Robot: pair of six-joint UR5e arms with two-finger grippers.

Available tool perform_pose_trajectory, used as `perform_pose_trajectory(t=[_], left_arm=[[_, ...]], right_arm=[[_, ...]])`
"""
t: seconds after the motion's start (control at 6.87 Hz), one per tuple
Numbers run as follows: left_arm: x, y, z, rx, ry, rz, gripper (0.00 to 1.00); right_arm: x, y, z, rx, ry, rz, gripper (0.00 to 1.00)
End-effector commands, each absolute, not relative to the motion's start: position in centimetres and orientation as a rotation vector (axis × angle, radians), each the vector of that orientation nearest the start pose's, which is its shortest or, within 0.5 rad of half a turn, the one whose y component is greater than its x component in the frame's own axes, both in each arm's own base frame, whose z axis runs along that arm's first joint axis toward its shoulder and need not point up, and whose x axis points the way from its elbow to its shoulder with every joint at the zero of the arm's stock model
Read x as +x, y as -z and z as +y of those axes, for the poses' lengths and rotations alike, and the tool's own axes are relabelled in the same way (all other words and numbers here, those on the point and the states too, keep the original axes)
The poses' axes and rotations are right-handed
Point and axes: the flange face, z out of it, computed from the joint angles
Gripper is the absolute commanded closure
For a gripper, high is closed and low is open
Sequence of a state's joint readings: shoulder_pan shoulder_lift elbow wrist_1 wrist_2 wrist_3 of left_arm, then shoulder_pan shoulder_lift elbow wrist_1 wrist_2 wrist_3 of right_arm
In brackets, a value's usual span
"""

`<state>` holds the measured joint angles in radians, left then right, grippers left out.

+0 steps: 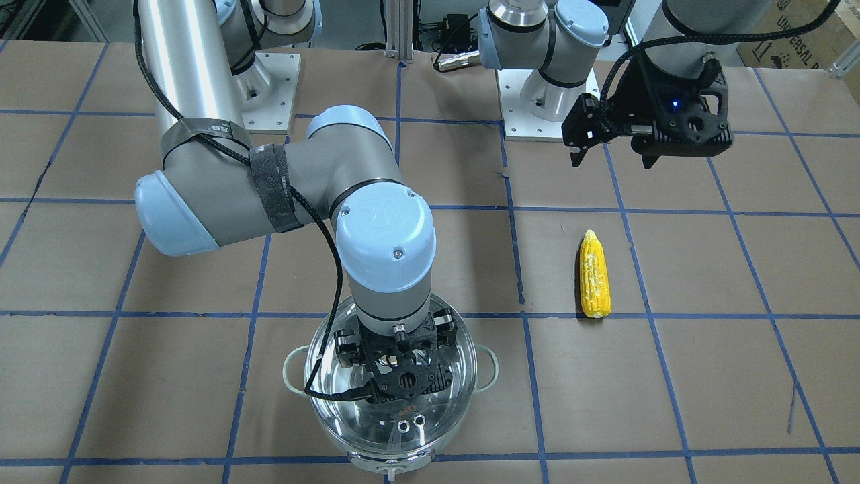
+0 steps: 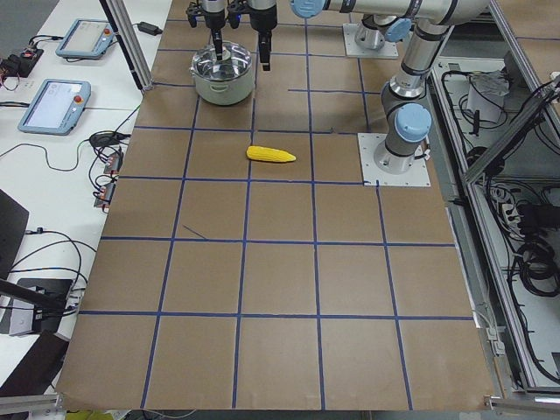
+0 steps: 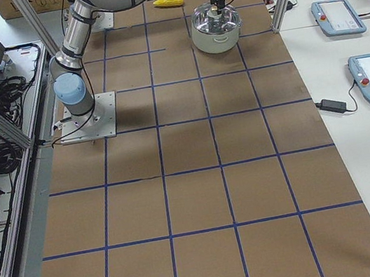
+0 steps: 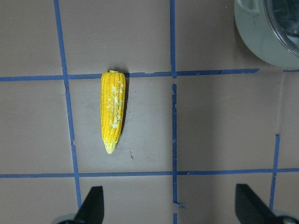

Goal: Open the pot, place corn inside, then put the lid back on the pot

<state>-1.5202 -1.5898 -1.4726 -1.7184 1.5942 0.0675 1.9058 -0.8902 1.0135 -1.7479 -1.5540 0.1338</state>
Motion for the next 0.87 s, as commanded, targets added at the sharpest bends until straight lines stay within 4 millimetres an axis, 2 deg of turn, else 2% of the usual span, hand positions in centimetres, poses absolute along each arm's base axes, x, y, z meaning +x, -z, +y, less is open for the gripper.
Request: perform_pose_trajectory(t=[0.0, 0.44, 0.58, 0.73], left_arm=[[-10.59, -51.19, -49.81, 0.028, -0.11, 3.121, 0.0], [-10.6, -51.26, -49.75, 0.028, -0.107, 3.121, 0.0], [-10.58, -51.26, -49.75, 0.028, -0.107, 3.119, 0.0], [-10.6, -51.26, -49.75, 0.028, -0.107, 3.121, 0.0]], right_arm=[[37.67, -34.98, -67.35, -0.318, 0.062, 3.1, 0.23], [37.43, -35.17, -66.95, -0.314, -0.015, 3.111, 0.88], [37.44, -35.24, -66.97, -0.314, -0.013, 3.11, 0.94], [37.23, -35.24, -67.09, -0.311, -0.013, 3.111, 0.95]])
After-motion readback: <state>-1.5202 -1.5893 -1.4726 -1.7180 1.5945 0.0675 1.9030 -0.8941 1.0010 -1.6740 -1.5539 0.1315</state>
